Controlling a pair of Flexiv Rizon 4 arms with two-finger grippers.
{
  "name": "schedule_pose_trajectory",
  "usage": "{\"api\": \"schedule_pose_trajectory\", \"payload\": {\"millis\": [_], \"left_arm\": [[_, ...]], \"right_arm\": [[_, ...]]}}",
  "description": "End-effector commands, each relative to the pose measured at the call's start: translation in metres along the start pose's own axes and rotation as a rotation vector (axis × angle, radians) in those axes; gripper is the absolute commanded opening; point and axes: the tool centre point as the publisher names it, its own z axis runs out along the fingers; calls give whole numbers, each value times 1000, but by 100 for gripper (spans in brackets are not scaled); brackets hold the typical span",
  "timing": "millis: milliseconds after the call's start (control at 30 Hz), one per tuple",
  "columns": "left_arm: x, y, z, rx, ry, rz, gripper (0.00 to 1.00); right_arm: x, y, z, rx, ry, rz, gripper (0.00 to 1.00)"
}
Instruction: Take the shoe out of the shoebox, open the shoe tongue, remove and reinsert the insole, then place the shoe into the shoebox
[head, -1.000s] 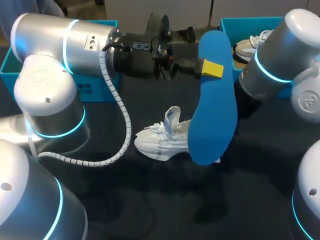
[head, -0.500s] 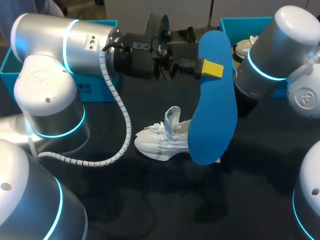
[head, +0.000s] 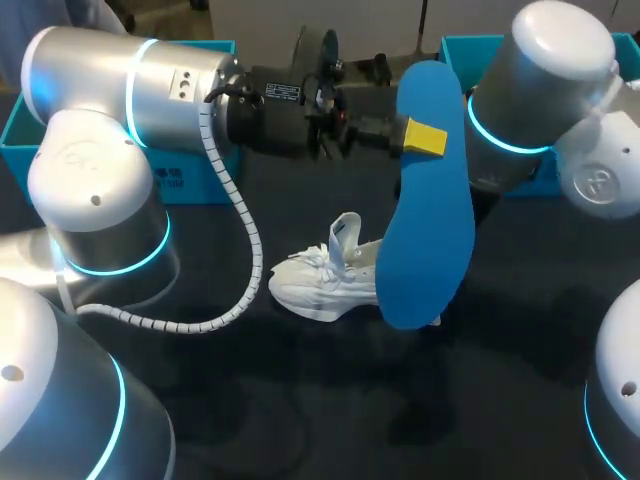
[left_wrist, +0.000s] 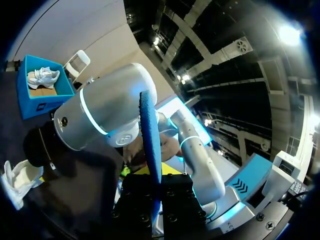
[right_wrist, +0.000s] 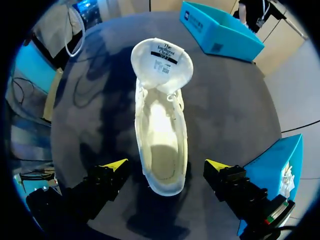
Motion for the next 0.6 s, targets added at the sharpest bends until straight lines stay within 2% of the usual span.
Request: {"api": "schedule_pose_trajectory", "payload": {"millis": [33,133,200,500,600], "left_arm": [[-1,2,0,3,0,0,0],[-1,2,0,3,0,0,0],[-1,2,0,3,0,0,0],[-1,2,0,3,0,0,0],[-1,2,0,3,0,0,0]], "right_arm": [[-9,10,12,20,10,11,100],[-14,13,20,33,23,19,100],[-18,15,27,7,18,8,100],[-34,28,58,45,53,-28,100],[-37,31,67,34,64,-40,100]]}}
